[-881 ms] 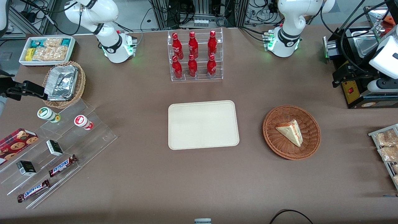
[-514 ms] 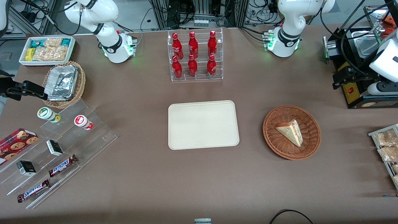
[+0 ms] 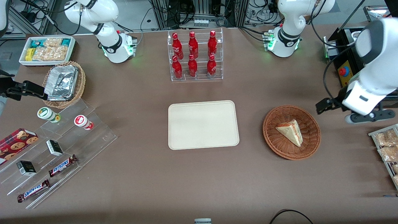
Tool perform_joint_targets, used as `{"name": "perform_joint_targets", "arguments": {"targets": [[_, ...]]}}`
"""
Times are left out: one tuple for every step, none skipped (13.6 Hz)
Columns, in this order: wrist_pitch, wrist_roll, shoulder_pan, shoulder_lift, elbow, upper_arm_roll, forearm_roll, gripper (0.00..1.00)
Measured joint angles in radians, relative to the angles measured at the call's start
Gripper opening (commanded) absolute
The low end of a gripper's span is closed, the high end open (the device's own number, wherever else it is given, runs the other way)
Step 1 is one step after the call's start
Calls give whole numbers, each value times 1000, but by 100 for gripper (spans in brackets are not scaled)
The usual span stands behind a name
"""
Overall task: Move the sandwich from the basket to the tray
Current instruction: 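Move the left gripper down over the sandwich in the wicker basket, then close the left gripper on the wrapped sandwich and lift it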
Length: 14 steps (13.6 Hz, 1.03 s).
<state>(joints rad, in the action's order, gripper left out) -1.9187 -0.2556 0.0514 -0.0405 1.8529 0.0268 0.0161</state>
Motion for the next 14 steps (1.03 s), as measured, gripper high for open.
{"name": "perform_joint_targets", "arguments": {"targets": [[-94,-77,0,11,79,3,0,100],[-188,-158,0,19,153,10,0,100],[-282,-240,0,26,223,21,0,100],[-361,-318,1,28,281,32,0,100],[-418,-387,1,28,325,40,0,100],[-451,-439,1,27,358,46,0,100],[-463,-469,1,23,379,51,0,100],[-472,-490,1,14,393,54,0,100],[-493,-510,1,-1,405,54,0,100],[-530,-524,1,-22,419,55,0,100],[-576,-533,1,-47,438,54,0,100],[-620,-545,1,-73,454,54,0,100],[-666,-561,1,-102,465,54,0,100],[-707,-577,1,-131,471,54,0,100]]}}
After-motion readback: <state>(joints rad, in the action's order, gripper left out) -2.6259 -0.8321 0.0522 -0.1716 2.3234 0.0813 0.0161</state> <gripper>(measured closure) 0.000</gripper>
